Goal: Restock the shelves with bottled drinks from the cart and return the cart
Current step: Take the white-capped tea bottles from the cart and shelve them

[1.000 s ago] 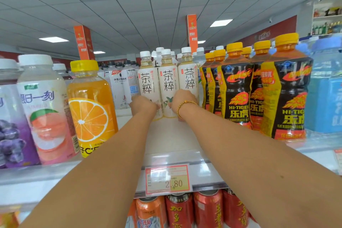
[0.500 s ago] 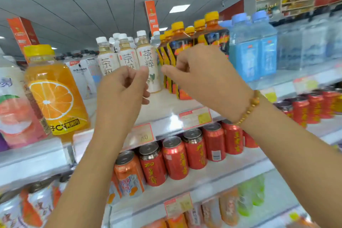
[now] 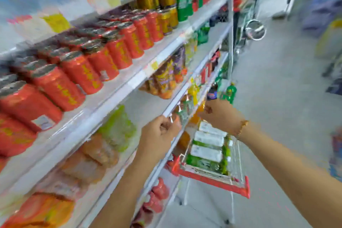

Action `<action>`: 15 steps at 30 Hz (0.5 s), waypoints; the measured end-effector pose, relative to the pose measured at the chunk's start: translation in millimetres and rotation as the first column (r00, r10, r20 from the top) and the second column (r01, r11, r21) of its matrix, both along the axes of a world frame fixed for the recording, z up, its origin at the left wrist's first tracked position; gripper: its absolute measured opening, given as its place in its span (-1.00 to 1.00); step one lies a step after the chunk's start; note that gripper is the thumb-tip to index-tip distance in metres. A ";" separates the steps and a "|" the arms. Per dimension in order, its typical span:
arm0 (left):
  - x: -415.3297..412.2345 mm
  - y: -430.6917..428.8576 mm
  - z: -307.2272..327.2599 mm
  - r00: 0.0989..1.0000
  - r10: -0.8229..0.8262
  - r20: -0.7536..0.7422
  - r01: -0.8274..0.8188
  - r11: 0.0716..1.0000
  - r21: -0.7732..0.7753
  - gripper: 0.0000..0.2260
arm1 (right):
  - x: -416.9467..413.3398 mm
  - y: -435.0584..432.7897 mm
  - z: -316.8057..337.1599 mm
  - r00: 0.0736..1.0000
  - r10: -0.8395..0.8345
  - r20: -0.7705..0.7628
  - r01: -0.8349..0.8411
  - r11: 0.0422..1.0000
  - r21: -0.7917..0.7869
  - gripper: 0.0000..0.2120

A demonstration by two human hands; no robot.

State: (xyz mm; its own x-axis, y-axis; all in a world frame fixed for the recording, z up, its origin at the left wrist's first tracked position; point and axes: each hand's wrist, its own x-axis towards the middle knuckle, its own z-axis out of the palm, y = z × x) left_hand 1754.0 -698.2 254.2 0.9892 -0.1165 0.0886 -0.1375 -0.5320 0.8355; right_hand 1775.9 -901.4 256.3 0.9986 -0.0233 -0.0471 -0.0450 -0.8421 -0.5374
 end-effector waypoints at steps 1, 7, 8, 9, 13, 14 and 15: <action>8.8 -17.8 -21.0 0.999 -0.029 -0.046 0.030 0.999 0.024 -0.71 | 2.3 -21.9 -22.2 0.995 -0.054 -0.083 0.054 0.999 -0.006 -0.73; 57.1 -92.3 -148.1 0.939 -0.046 -0.340 0.113 0.977 0.179 -0.87 | 18.9 -116.8 -160.3 0.874 -0.165 -0.456 0.123 0.985 -0.121 -0.88; 67.8 -99.9 -168.4 0.925 -0.041 -0.377 0.130 0.968 0.213 -0.86 | 22.3 -127.8 -184.3 0.837 -0.200 -0.510 0.168 0.980 -0.108 -0.84; 79.8 -106.6 -189.3 0.915 -0.041 -0.402 0.148 0.960 0.239 -0.86 | 25.3 -136.2 -206.0 0.801 -0.210 -0.560 0.194 0.977 -0.089 -0.81; 132.8 -133.1 -261.0 0.917 -0.073 -0.392 0.223 0.909 0.352 -0.86 | 40.8 -151.5 -292.9 0.737 -0.228 -0.637 0.310 0.951 0.018 -0.78; 144.8 -139.8 -278.5 0.919 -0.093 -0.382 0.244 0.896 0.370 -0.86 | 43.2 -150.7 -313.5 0.721 -0.214 -0.659 0.332 0.942 0.058 -0.73; 155.7 -145.8 -296.4 0.921 -0.112 -0.373 0.267 0.879 0.396 -0.88 | 45.4 -148.0 -332.0 0.704 -0.216 -0.677 0.387 0.916 0.110 -0.67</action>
